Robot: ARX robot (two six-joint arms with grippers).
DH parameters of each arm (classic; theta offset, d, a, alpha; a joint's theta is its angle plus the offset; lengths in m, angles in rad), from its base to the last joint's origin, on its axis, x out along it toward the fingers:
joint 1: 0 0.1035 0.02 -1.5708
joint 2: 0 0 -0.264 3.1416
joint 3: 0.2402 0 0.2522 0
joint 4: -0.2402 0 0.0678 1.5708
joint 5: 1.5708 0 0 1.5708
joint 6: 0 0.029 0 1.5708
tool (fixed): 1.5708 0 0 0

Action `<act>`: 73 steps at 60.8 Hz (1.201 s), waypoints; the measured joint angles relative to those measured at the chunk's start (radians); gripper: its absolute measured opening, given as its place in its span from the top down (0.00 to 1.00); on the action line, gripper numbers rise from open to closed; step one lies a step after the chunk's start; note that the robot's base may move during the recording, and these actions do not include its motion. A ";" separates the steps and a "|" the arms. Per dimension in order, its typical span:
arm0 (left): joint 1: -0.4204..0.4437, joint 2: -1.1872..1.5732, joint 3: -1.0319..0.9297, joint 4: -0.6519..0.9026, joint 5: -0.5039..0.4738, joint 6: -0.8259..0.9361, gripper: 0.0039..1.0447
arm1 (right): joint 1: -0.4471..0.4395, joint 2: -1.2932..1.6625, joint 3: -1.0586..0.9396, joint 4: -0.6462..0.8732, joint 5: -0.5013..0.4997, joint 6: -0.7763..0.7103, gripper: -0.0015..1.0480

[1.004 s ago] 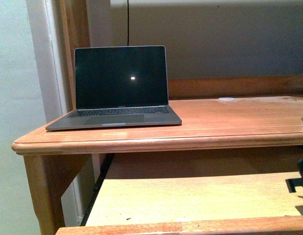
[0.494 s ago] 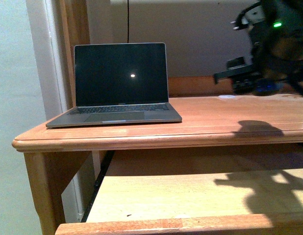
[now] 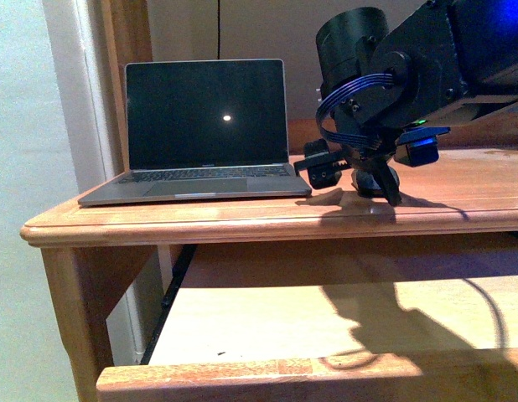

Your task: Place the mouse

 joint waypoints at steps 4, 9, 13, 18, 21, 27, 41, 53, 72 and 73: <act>0.000 0.000 0.000 0.000 0.000 0.000 0.42 | -0.007 -0.044 -0.058 0.054 -0.068 0.023 0.10; 0.000 0.000 0.000 0.000 0.000 0.000 0.29 | -0.029 -0.119 -0.149 0.122 -0.145 0.045 0.07; 0.000 0.000 0.000 0.000 0.000 0.000 0.18 | -0.066 -0.226 -0.262 0.183 -0.235 0.073 0.07; 0.000 0.000 0.000 0.000 0.000 0.000 0.06 | -0.116 -0.358 -0.392 0.238 -0.336 0.086 0.07; 0.000 0.000 0.000 0.000 0.000 0.000 0.07 | -0.176 -0.505 -0.546 0.303 -0.459 0.085 0.07; 0.000 0.000 0.000 0.000 0.000 0.000 0.07 | -0.286 -0.732 -0.816 0.380 -0.684 0.045 0.07; 0.000 0.000 0.000 0.000 0.000 0.000 0.07 | -0.511 -0.997 -1.297 0.402 -0.993 -0.134 0.07; 0.000 0.000 0.000 0.000 0.000 0.000 0.07 | -0.550 -1.028 -1.505 0.429 -1.040 -0.242 0.07; 0.000 0.000 0.000 0.000 0.000 0.000 0.07 | -0.435 -0.908 -1.559 0.580 -0.930 -0.269 0.07; 0.000 0.000 0.000 0.000 0.000 0.000 0.07 | -0.428 -0.900 -1.559 0.586 -0.924 -0.269 0.07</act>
